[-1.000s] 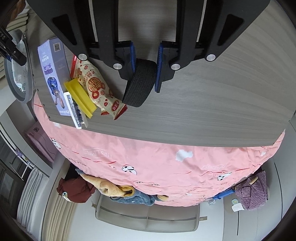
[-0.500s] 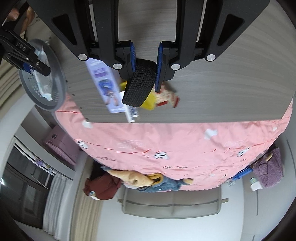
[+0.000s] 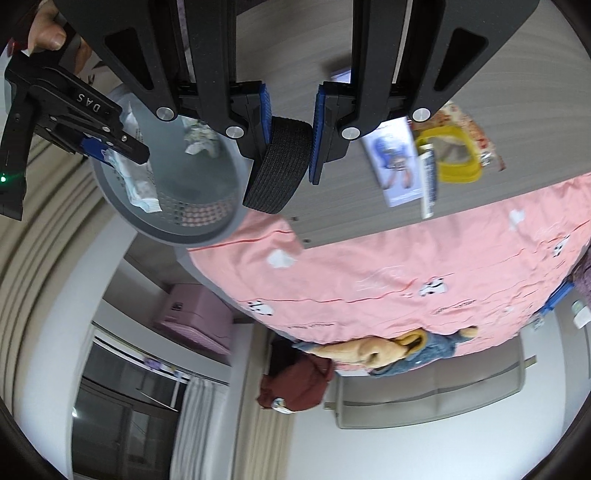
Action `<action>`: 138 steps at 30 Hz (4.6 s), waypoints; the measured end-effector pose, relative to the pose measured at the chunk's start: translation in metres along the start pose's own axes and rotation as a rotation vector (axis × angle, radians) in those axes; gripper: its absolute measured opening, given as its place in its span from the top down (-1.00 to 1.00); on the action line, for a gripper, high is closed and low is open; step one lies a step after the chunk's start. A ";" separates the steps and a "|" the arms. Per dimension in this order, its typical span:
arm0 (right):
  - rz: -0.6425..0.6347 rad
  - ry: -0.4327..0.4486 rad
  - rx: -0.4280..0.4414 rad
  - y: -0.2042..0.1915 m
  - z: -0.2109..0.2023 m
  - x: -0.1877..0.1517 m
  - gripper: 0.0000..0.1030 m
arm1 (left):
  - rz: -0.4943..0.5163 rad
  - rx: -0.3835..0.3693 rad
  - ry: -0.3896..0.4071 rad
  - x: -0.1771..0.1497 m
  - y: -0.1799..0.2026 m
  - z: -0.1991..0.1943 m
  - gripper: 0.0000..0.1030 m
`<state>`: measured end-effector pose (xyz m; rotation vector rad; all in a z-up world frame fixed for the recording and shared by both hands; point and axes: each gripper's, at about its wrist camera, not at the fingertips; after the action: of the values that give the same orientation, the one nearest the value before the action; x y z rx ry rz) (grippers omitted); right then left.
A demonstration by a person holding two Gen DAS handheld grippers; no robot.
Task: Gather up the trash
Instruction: 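Carry the wipes pack and black band over the grey basket and open both grippers, then move both grippers back to the table toward the purple box, then grasp the purple Zootopia toothpaste box with the right gripper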
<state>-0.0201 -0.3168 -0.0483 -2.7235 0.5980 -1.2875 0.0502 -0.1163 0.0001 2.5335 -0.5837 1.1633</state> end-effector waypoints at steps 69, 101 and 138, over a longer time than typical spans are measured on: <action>0.073 -0.038 -0.044 0.067 0.016 0.003 -0.38 | 0.104 0.005 -0.119 -0.005 0.084 0.070 -0.25; -0.084 -0.038 0.052 -0.027 0.000 -0.011 -0.53 | -0.064 0.129 -0.048 -0.032 -0.025 0.011 -0.26; -0.275 -0.094 0.250 -0.185 0.057 -0.015 -0.61 | -0.296 0.373 -0.037 -0.070 -0.192 -0.030 -0.26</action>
<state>0.0725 -0.1464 -0.0542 -2.7008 0.0488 -1.1820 0.0799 0.0815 -0.0529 2.8252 0.0122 1.2065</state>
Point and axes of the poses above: each gripper's, at about its wrist camera, not at the fingertips, and z roughly the way its jaws point, y to its right, x to its top, and after that the axes turned 5 degrees about y, right-handed
